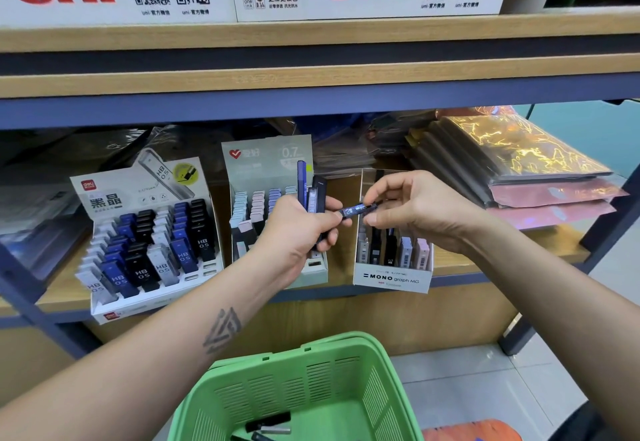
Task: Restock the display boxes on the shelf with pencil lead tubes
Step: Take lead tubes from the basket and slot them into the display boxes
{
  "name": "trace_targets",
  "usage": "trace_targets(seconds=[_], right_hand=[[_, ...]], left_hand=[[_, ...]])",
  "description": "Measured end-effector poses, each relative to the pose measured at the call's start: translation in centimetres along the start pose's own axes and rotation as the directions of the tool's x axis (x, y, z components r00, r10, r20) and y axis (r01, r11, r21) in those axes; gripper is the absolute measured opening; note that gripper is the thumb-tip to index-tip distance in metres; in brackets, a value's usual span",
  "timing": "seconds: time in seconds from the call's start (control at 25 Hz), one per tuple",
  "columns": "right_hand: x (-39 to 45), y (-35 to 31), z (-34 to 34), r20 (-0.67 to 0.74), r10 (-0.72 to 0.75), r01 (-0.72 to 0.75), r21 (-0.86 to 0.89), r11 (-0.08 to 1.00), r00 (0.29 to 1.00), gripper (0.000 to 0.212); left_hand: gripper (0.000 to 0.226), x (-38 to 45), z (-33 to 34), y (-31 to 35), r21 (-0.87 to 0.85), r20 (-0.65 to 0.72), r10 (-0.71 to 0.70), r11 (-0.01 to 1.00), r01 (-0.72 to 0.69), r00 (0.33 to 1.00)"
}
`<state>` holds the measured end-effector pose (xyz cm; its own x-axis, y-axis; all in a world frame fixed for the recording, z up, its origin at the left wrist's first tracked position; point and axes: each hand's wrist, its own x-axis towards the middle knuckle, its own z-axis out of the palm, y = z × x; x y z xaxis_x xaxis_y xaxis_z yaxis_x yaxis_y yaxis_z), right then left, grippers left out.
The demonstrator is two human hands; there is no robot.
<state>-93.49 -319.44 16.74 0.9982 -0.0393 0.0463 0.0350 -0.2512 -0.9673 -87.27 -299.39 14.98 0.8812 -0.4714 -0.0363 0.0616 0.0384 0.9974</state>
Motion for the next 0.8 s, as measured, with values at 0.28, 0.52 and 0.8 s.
trace_targets(seconds=[0.28,0.52,0.8], right_hand=[[0.6,-0.7,2.0,-0.003,-0.295,0.244,-0.552,0.797,0.956,0.015],[0.5,-1.1,0.6,-0.023,-0.170,0.117,-0.635,0.764,0.985,0.020],[0.2,0.0,-1.6,-0.468,-0.141,-0.068,-0.401,0.913,0.872,0.026]], left_hand=[[0.013,0.4,0.4,0.2,0.300,0.005,0.132,0.946,-0.128,0.991],[0.005,0.3,0.6,-0.1,0.041,0.056,0.021,0.999,-0.024,0.998],[0.005,0.2,0.7,0.2,-0.162,0.123,-0.113,0.978,0.132,0.986]])
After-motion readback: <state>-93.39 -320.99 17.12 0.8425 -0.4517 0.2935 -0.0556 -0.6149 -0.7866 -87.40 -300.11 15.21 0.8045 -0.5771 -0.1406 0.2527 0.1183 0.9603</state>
